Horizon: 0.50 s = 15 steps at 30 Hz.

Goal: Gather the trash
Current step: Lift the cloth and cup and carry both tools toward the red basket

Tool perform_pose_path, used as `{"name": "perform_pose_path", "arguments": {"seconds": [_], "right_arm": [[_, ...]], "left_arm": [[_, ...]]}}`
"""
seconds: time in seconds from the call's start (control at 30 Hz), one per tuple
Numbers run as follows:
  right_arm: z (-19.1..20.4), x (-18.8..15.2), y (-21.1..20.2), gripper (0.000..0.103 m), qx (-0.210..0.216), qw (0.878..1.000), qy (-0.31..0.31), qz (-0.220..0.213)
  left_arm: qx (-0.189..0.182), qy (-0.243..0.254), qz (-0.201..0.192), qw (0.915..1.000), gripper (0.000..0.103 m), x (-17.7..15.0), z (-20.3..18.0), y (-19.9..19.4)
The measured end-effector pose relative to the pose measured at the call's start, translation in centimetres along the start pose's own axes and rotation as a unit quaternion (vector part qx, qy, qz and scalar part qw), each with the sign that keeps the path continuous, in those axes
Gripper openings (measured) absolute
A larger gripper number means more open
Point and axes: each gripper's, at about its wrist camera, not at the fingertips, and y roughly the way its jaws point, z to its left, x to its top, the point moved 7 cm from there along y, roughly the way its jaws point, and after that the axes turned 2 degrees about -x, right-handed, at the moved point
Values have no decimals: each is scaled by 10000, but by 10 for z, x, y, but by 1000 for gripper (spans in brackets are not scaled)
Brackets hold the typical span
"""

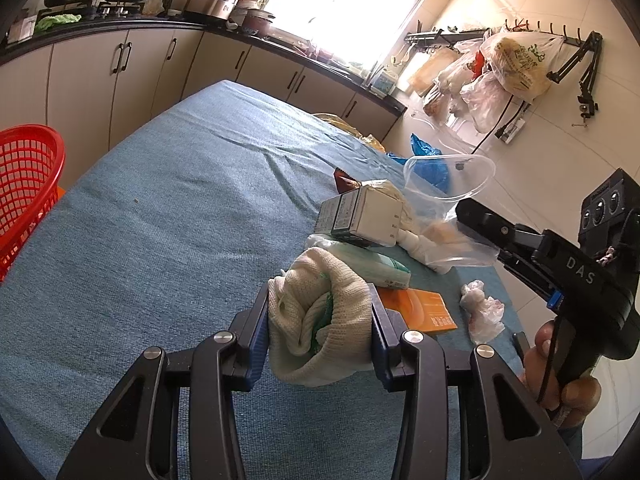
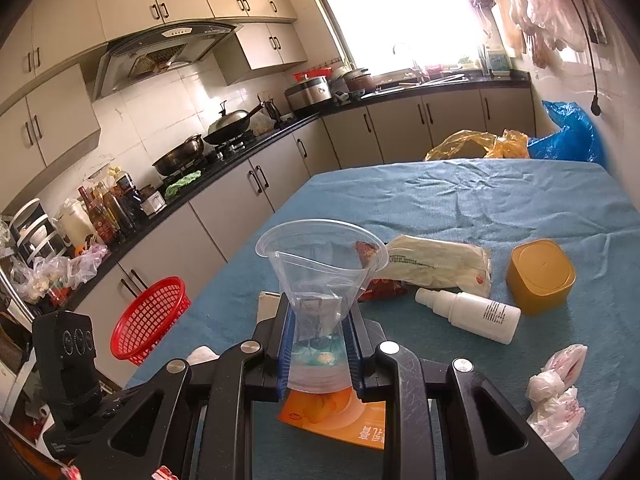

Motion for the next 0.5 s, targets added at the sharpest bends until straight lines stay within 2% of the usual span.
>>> {"name": "perform_pose_path", "arguments": {"seconds": [0.3, 0.4, 0.5], "right_arm": [[24, 2, -13, 25, 189, 9998, -77, -58], [37, 1, -14, 25, 301, 9995, -111, 2], [55, -1, -7, 25, 571, 9981, -23, 237]], "left_arm": [[664, 352, -321, 9967, 41, 2, -3, -27], [842, 301, -445, 9950, 41, 9, 7, -45], [976, 191, -567, 9934, 41, 17, 21, -64]]}}
